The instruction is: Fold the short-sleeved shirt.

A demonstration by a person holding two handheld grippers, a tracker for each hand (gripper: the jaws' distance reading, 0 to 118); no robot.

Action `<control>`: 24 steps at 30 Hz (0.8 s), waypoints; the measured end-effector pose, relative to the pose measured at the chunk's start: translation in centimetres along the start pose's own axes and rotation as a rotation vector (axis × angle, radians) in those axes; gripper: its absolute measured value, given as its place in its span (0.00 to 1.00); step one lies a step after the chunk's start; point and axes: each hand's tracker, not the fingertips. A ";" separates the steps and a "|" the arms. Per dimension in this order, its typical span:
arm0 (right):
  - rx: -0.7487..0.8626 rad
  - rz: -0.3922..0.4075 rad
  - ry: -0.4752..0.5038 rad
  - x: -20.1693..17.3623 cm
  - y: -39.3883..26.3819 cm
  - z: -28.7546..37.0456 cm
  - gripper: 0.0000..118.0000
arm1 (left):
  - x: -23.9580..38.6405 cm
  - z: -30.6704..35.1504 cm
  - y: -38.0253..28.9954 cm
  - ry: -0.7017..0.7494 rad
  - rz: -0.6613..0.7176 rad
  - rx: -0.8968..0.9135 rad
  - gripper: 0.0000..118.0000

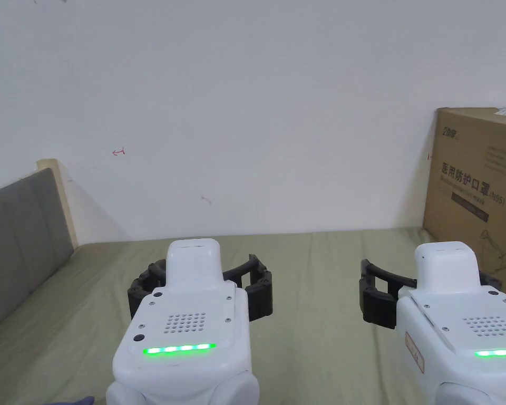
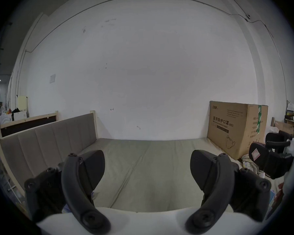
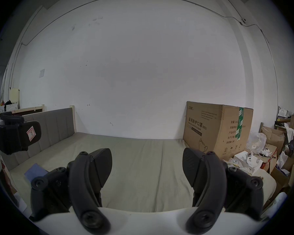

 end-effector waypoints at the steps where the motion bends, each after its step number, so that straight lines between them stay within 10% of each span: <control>1: 0.000 0.000 0.001 0.0 0.0 0.1 0.78 | 0.0 -0.1 0.0 0.000 0.002 -0.001 0.89; 24: -0.005 -0.006 -0.001 0.0 0.3 0.5 0.78 | 0.0 -0.1 0.0 -0.007 0.025 -0.012 0.89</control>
